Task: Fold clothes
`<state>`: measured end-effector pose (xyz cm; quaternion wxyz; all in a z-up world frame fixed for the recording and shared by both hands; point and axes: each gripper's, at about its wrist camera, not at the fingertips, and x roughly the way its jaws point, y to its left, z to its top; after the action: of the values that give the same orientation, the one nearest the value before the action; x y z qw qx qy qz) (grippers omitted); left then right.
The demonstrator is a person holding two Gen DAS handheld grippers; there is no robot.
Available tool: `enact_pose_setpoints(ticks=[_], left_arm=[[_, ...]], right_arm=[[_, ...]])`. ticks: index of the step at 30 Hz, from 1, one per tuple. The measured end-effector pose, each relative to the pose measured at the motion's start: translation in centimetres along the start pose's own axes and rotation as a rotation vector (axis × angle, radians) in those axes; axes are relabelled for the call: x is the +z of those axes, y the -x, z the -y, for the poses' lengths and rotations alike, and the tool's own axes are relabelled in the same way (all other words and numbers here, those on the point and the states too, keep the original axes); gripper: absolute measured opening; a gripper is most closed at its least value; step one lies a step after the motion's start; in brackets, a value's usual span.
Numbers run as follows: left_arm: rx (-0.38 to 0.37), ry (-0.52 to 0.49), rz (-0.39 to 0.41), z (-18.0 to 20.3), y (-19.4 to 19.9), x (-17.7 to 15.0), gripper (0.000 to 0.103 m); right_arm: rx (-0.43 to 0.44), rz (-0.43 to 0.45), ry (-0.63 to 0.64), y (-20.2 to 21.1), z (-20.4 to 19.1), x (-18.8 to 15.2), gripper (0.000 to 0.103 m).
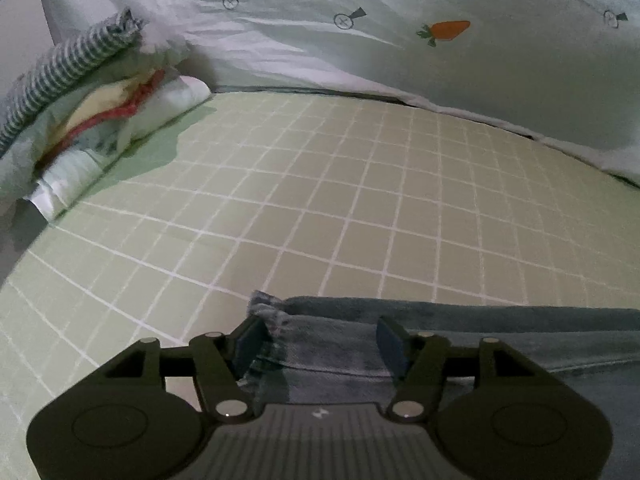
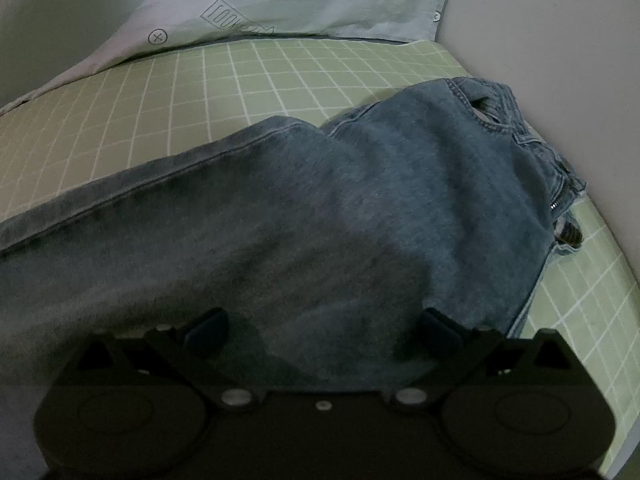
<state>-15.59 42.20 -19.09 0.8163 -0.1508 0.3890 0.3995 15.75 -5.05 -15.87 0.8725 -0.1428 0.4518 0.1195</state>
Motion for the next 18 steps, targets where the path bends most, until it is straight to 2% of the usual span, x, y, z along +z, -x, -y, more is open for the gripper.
enact_pose_setpoints(ticks=[4,8,9,11,12,15,18], left_arm=[[0.026,-0.018,0.01,-0.3,0.0,-0.3,0.064],[-0.006,-0.031,0.005,-0.3,-0.1,-0.5,0.063],[-0.01,-0.046,0.01,-0.1,0.0,-0.6,0.06],[-0.014,-0.081,0.01,0.5,0.2,-0.7,0.039],[-0.017,-0.098,0.008,0.8,0.3,-0.8,0.023],[0.02,-0.151,0.023,1.9,0.6,-1.0,0.017],[0.103,-0.152,0.066,2.0,1.5,-0.7,0.015]], right_arm=[[-0.002,-0.001,0.005,-0.1,-0.1,0.0,0.103],[0.0,-0.002,0.006,-0.1,-0.1,0.1,0.103],[0.0,-0.002,0.006,-0.1,-0.1,0.1,0.103],[0.001,-0.002,0.004,-0.1,0.0,0.0,0.103],[0.002,-0.002,0.003,-0.1,0.0,0.0,0.103],[0.002,-0.001,0.002,-0.1,0.0,0.0,0.103],[0.001,0.0,0.006,0.0,-0.1,0.0,0.103]])
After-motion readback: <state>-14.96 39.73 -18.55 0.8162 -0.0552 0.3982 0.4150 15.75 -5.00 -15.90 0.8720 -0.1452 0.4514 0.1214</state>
